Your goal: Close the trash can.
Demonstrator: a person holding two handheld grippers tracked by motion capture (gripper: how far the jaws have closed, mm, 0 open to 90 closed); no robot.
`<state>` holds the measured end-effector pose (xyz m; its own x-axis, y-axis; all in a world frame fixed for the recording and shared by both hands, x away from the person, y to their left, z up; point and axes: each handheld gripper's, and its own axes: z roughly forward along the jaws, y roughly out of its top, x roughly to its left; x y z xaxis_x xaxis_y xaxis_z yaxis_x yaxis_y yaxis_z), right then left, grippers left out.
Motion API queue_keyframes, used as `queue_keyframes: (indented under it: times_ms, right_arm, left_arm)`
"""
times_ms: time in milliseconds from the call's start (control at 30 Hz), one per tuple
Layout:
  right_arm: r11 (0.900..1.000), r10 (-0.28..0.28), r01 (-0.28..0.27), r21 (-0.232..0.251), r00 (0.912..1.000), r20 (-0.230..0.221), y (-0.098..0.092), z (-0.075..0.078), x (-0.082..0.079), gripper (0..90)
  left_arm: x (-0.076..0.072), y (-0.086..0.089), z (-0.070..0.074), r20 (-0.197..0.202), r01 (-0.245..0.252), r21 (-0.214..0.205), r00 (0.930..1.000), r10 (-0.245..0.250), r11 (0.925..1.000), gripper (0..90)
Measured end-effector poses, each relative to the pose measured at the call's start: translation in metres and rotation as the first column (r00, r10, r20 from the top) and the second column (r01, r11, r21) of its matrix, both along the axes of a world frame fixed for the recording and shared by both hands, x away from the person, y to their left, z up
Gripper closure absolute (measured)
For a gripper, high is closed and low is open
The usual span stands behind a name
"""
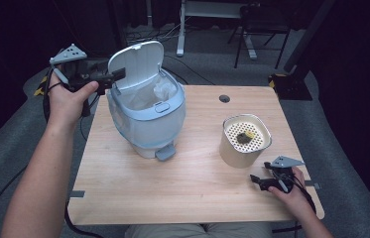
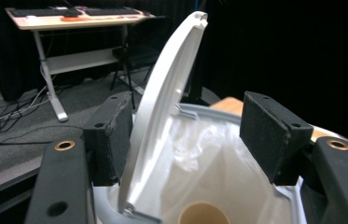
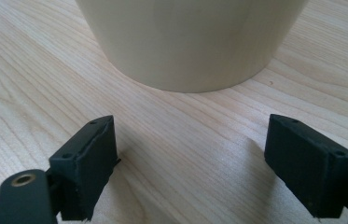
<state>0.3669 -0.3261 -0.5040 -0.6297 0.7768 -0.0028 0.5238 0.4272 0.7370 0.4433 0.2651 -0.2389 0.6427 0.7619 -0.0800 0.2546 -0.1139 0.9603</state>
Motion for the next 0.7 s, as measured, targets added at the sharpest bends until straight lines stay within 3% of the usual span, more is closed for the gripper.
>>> queue_keyframes:
  times_ms: [100,133,233,267,433,533,700]
  right_arm:
    - [1.0000,0.000,0.000,0.000,1.0000,0.001,0.000,0.000,0.000,17.0]
    - [1.0000,0.000,0.000,0.000,1.0000,0.001,0.000,0.000,0.000,17.0]
    - [1.0000,0.000,0.000,0.000,1.0000,0.001,0.000,0.000,0.000,17.0]
    - [1.0000,-0.001,0.001,-0.002,1.0000,0.001,0.000,0.000,0.000,17.1]
    - [1.0000,-0.002,0.002,-0.002,1.0000,0.002,0.000,0.000,0.000,17.0]
    - [1.0000,-0.002,0.002,-0.002,1.0000,0.002,0.000,0.000,0.000,17.0]
    - [1.0000,0.000,0.000,-0.001,1.0000,0.002,0.000,0.000,0.000,17.0]
  left_arm:
    - [-0.005,-0.005,-0.001,-0.009,0.034,0.013,0.9994,-0.033,0.9994,36.7]
    - [-0.010,-0.013,-0.003,-0.018,0.077,0.024,0.9969,-0.076,0.9968,37.4]
    - [-0.014,-0.020,-0.005,-0.019,0.101,0.037,0.9948,-0.100,0.9942,37.5]
    - [-0.017,-0.028,-0.008,-0.025,0.129,0.049,0.9915,-0.127,0.9905,37.6]
    - [-0.018,-0.041,-0.013,-0.058,0.171,0.081,0.9843,-0.167,0.9819,39.0]
    - [-0.018,-0.051,-0.019,-0.093,0.207,0.097,0.9758,-0.198,0.9736,42.3]
    - [-0.015,-0.059,-0.027,-0.122,0.227,0.089,0.9688,-0.216,0.9698,45.2]
